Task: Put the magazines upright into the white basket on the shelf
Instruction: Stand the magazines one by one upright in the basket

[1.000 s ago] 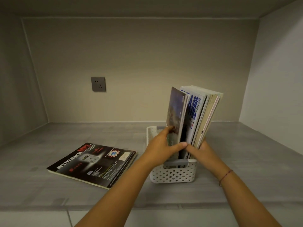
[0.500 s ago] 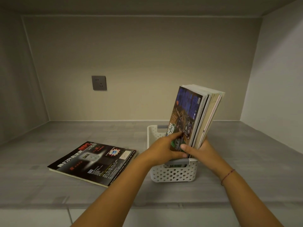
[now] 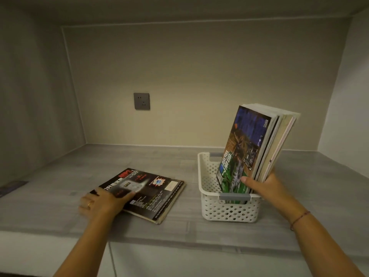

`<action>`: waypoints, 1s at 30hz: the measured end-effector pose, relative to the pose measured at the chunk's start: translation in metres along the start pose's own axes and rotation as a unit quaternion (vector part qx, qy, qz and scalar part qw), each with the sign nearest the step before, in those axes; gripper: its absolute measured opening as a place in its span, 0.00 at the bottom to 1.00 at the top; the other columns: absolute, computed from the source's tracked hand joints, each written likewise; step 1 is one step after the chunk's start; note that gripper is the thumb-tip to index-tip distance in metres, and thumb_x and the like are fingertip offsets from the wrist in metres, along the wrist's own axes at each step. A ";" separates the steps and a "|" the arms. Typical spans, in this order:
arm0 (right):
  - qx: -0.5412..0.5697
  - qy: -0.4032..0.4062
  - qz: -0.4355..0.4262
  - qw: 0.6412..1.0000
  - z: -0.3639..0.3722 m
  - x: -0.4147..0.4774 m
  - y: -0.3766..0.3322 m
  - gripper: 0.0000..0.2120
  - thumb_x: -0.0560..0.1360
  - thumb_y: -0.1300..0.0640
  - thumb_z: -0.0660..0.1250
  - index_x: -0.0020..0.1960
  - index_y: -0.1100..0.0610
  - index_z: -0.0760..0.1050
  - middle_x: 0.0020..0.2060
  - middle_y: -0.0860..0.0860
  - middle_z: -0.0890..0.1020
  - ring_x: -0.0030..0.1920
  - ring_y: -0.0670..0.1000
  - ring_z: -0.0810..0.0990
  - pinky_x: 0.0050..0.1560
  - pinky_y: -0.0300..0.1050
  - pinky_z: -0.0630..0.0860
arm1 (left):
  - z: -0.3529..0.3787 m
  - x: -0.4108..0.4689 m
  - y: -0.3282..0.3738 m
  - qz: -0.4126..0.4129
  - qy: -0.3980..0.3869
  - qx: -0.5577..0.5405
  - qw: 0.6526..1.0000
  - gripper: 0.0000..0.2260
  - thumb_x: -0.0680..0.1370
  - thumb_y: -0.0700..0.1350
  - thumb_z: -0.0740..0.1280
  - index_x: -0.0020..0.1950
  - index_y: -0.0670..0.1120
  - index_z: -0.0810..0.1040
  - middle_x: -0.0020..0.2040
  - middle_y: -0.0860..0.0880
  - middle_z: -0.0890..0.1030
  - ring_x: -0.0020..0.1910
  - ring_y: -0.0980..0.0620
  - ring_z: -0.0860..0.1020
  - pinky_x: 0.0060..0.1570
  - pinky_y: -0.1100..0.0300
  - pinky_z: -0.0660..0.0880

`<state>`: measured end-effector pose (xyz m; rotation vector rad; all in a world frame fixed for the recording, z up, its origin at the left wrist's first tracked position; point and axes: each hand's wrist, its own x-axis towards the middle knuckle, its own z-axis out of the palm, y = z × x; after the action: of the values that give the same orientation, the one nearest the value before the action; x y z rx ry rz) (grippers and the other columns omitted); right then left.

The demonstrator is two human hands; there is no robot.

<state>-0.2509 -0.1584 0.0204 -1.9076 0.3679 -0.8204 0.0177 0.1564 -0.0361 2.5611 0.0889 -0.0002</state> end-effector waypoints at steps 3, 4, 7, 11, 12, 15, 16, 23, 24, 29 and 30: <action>0.000 -0.002 -0.007 1.000 0.001 0.000 -0.001 0.25 0.66 0.51 0.73 0.59 0.43 0.68 0.49 0.37 0.77 0.47 0.35 0.75 0.39 0.25 0.71 | -0.009 0.017 -0.011 -0.038 0.002 -0.032 0.999 0.59 0.58 0.69 0.74 0.76 0.40 0.51 0.75 0.32 0.54 0.74 0.33 0.52 0.72 0.39 0.48; 0.000 -0.003 -0.009 1.000 0.001 0.000 -0.001 0.25 0.66 0.51 0.73 0.60 0.42 0.68 0.50 0.37 0.76 0.48 0.35 0.75 0.40 0.27 0.70 | -0.010 0.021 -0.013 -0.038 0.003 -0.044 0.998 0.58 0.57 0.68 0.75 0.75 0.39 0.53 0.74 0.32 0.57 0.74 0.33 0.55 0.72 0.39 0.51; -0.001 -0.006 -0.014 1.000 0.002 -0.001 -0.002 0.23 0.66 0.52 0.73 0.56 0.40 0.68 0.49 0.36 0.76 0.47 0.33 0.75 0.39 0.23 0.70 | -0.008 0.028 -0.014 -0.003 0.030 -0.083 0.996 0.56 0.58 0.62 0.78 0.74 0.39 0.56 0.71 0.33 0.63 0.70 0.33 0.62 0.69 0.39 0.59; -0.002 -0.002 -0.015 1.000 0.002 -0.002 -0.005 0.21 0.67 0.54 0.73 0.53 0.39 0.68 0.49 0.36 0.76 0.46 0.32 0.74 0.34 0.21 0.70 | -0.004 0.025 -0.013 0.080 0.115 -0.132 0.981 0.50 0.59 0.51 0.82 0.73 0.41 0.59 0.69 0.36 0.68 0.68 0.33 0.64 0.65 0.39 0.65; -0.003 -0.002 -0.014 1.000 0.002 -0.002 -0.005 0.21 0.67 0.54 0.73 0.53 0.40 0.68 0.48 0.36 0.75 0.46 0.32 0.74 0.34 0.21 0.70 | -0.003 0.024 -0.012 0.096 0.130 -0.128 0.979 0.50 0.59 0.50 0.82 0.73 0.42 0.59 0.69 0.37 0.68 0.68 0.34 0.64 0.65 0.39 0.65; -0.010 -0.001 -0.009 1.000 0.002 -0.003 -0.006 0.24 0.67 0.52 0.73 0.58 0.42 0.66 0.48 0.36 0.75 0.46 0.33 0.73 0.35 0.23 0.69 | -0.004 0.024 -0.011 0.111 0.137 -0.097 0.980 0.51 0.59 0.52 0.81 0.74 0.43 0.58 0.70 0.38 0.69 0.70 0.35 0.63 0.68 0.39 0.61; -0.014 -0.001 -0.007 1.000 0.002 -0.004 -0.006 0.24 0.67 0.52 0.72 0.59 0.43 0.66 0.48 0.35 0.75 0.46 0.33 0.73 0.35 0.23 0.68 | -0.005 0.024 -0.012 0.113 0.139 -0.089 0.980 0.51 0.59 0.53 0.81 0.74 0.43 0.58 0.70 0.38 0.69 0.70 0.35 0.63 0.68 0.40 0.60; -0.013 -0.002 -0.003 1.000 0.003 -0.007 -0.011 0.18 0.68 0.53 0.72 0.51 0.39 0.67 0.46 0.35 0.75 0.45 0.33 0.73 0.33 0.22 0.68 | -0.009 0.022 -0.008 0.181 0.171 -0.037 0.968 0.50 0.61 0.54 0.80 0.76 0.47 0.57 0.69 0.40 0.71 0.71 0.37 0.61 0.72 0.40 0.47; -0.012 -0.002 -0.003 1.000 0.003 -0.007 -0.011 0.18 0.68 0.53 0.72 0.50 0.39 0.67 0.46 0.35 0.74 0.44 0.33 0.73 0.33 0.22 0.68 | -0.008 0.021 -0.009 0.186 0.179 -0.015 0.966 0.50 0.61 0.56 0.79 0.76 0.47 0.57 0.69 0.41 0.72 0.72 0.38 0.62 0.72 0.42 0.40; -0.004 -0.006 -0.004 1.000 0.003 -0.006 -0.011 0.19 0.68 0.53 0.72 0.50 0.38 0.67 0.47 0.36 0.75 0.47 0.34 0.73 0.40 0.28 0.67 | 0.001 0.023 -0.007 0.183 0.142 -0.009 0.973 0.49 0.62 0.58 0.78 0.75 0.45 0.56 0.68 0.38 0.72 0.69 0.36 0.67 0.72 0.41 0.54; -0.004 -0.010 -0.005 1.000 0.002 -0.006 -0.010 0.19 0.67 0.53 0.72 0.50 0.38 0.66 0.48 0.36 0.74 0.47 0.34 0.72 0.41 0.29 0.68 | 0.002 0.022 -0.004 0.162 0.109 -0.063 0.979 0.47 0.62 0.55 0.79 0.73 0.45 0.58 0.65 0.37 0.74 0.65 0.35 0.71 0.65 0.40 0.66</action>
<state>-0.2545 -0.1485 0.0265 -1.9243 0.3499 -0.8059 0.0394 0.1606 -0.0403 2.4122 -0.2381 0.3969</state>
